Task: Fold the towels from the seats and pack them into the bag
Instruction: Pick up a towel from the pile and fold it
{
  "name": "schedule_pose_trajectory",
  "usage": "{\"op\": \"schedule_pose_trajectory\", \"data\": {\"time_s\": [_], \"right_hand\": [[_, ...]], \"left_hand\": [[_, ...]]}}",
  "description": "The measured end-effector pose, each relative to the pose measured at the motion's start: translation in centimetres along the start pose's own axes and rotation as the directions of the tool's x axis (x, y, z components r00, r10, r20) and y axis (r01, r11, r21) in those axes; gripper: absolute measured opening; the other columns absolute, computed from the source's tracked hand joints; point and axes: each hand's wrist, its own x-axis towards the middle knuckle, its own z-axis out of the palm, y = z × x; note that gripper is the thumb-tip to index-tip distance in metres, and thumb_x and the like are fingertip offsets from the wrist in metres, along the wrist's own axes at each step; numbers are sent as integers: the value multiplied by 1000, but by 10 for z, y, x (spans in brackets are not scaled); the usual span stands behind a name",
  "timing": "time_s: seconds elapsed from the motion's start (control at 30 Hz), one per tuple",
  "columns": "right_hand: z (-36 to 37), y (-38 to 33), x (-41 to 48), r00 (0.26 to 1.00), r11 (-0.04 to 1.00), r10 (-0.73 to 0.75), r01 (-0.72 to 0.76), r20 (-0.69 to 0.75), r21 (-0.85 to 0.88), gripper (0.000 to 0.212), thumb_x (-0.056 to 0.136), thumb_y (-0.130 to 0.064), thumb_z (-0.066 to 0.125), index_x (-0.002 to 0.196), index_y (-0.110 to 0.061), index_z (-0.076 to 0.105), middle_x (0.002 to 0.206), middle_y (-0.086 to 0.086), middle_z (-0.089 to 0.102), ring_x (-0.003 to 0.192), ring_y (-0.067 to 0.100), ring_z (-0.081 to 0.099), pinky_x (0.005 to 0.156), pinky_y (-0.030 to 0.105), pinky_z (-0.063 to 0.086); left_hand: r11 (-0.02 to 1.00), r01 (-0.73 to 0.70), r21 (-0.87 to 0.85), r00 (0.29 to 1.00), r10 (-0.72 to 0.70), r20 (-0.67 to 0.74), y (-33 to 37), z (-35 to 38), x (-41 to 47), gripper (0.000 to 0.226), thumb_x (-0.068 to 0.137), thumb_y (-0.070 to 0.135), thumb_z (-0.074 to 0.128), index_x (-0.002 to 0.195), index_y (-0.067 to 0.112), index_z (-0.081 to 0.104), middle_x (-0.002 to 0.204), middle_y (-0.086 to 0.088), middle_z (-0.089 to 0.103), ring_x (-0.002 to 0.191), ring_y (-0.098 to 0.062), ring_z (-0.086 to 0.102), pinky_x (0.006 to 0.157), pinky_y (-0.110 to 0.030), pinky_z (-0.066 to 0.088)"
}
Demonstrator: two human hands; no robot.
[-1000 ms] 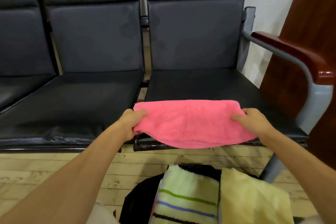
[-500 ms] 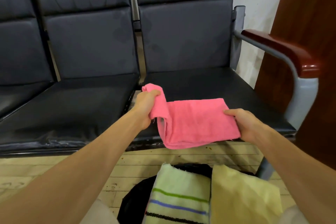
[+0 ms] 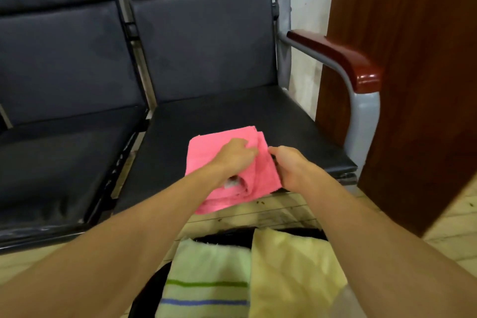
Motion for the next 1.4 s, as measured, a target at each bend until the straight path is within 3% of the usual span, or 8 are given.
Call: {"op": "schedule_pose_trajectory", "data": {"time_s": [0.2,0.37,0.63,0.8,0.9,1.03,1.2,1.4], "right_hand": [[4,-1,5,996,993,-18,7,-88,-120,45,101,-46,39,105,-10,66,109,14,69,99,29,66,90,41,53],[13,1,-1,983,920,-157,110,-97,-375,45,85,-54,65,101,-12,68,100,10,71,92,27,67,85,37,55],[46,8,-20,807,313,-557,424,198,-850,11,98,-23,47,96,-19,57,95,7,63,90,29,58,75,36,45],[61,3,-42,737,216,-625,478,255,-851,24,102,-26,39,117,-15,54,101,9,63,93,32,59,82,49,50],[71,-4,-57,707,288,-638,587,305,-757,24,103,-22,40,114,-13,58,99,2,62,91,22,57,76,35,44],[85,-11,-79,764,614,-575,640,293,-462,22,103,-21,43,113,-18,62,101,-1,64,91,15,60,73,26,48],[88,-8,-92,882,909,-340,397,325,-127,20,101,-27,48,114,-24,62,100,-1,71,84,13,69,65,25,57],[68,13,-100,963,952,-235,255,128,-170,21,100,-30,48,88,-17,58,87,8,64,81,21,62,71,34,50]], "left_hand": [[986,17,-168,975,21,219,-2,-13,-23,27,97,21,45,83,7,63,70,-8,57,60,-15,51,58,-27,43],[910,12,-413,983,64,169,-25,-27,-51,29,93,-2,46,102,13,70,80,-8,63,63,-14,53,56,-22,45],[730,44,-682,954,-233,-189,-64,-52,-69,34,86,-9,41,92,9,69,71,-5,58,58,-13,51,50,-18,45],[609,120,-784,889,-417,-188,-74,-51,-79,20,89,2,50,73,9,59,60,-3,49,55,-15,44,54,-25,38],[548,147,-824,855,-489,-173,-81,-49,-84,17,86,2,43,71,9,47,66,-3,43,60,-18,38,58,-27,33],[431,229,-873,820,-569,-65,-85,-46,-97,14,88,12,45,74,10,47,78,-5,49,68,-22,47,68,-33,40],[145,355,-924,906,-297,302,-85,-38,-108,41,93,41,40,103,11,66,82,-12,71,74,-27,64,67,-34,50],[304,342,-889,938,-169,303,-92,-37,-118,21,87,24,49,77,12,63,74,-9,66,67,-24,63,73,-35,51]]}}
